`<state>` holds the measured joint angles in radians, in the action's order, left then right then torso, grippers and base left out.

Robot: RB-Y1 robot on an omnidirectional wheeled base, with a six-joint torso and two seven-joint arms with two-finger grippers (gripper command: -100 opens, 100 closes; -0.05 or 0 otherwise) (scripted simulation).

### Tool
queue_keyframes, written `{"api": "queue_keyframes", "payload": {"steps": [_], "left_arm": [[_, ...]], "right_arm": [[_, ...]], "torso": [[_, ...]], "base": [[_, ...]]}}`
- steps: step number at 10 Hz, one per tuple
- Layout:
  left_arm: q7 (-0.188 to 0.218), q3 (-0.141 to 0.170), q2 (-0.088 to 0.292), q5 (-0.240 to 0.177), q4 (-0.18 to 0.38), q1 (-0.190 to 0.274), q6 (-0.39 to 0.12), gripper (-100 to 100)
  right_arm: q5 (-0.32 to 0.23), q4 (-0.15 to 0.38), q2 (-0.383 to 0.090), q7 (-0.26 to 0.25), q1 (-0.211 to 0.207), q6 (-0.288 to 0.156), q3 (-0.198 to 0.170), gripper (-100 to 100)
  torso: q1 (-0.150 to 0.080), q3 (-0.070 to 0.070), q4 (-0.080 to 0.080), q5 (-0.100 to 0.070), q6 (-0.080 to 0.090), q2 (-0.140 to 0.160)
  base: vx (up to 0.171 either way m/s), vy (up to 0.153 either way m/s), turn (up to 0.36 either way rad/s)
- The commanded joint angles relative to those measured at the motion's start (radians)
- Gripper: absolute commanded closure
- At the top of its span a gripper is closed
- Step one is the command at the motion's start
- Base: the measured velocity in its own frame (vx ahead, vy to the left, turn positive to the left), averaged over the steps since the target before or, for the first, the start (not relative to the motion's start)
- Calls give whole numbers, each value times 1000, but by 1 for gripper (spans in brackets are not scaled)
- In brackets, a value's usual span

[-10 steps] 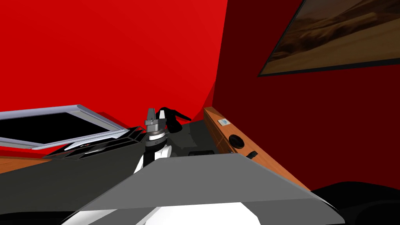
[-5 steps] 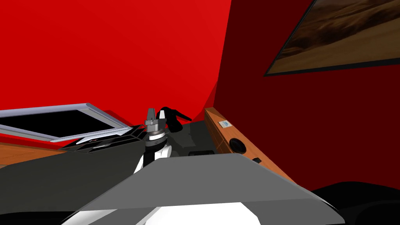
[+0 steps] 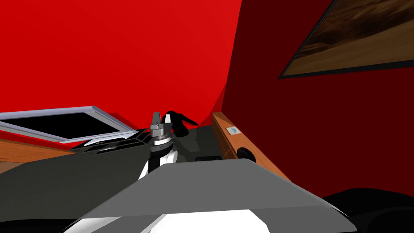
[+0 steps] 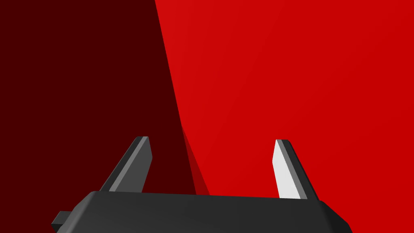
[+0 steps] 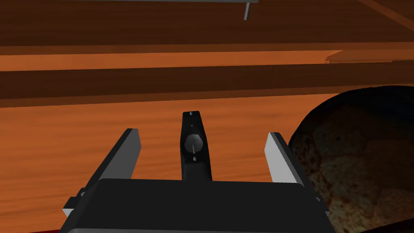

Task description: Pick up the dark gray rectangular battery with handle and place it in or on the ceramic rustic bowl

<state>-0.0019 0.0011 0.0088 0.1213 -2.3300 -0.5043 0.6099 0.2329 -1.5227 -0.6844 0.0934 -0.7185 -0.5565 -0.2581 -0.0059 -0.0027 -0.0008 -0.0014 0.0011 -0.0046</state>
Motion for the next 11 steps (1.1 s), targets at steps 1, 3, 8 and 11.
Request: {"api": "queue_keyframes", "payload": {"steps": [1, 3, 8, 11], "left_arm": [[0, 0, 0, 0, 0, 0, 0, 0], [0, 0, 0, 0, 0, 0, 0, 0], [0, 0, 0, 0, 0, 0, 0, 0], [0, 0, 0, 0, 0, 0, 0, 0]], "right_arm": [[9, 36, -31, -13, 13, -29, -7, -100], [12, 44, -44, -17, 16, -41, -8, -100], [-2, 112, -20, -31, 42, -23, -10, -100], [-15, 176, 15, -43, 71, 3, -11, -100]], "torso": [[0, 0, 0, 0, 0, 0], [0, 0, 0, 0, 0, 0], [6, 2, 1, 1, 0, 4], [5, 3, 1, 1, 0, 5]], "base": [[83, -98, 41], [55, -78, 21], [18, -39, 20], [-3, -23, 25]]}}
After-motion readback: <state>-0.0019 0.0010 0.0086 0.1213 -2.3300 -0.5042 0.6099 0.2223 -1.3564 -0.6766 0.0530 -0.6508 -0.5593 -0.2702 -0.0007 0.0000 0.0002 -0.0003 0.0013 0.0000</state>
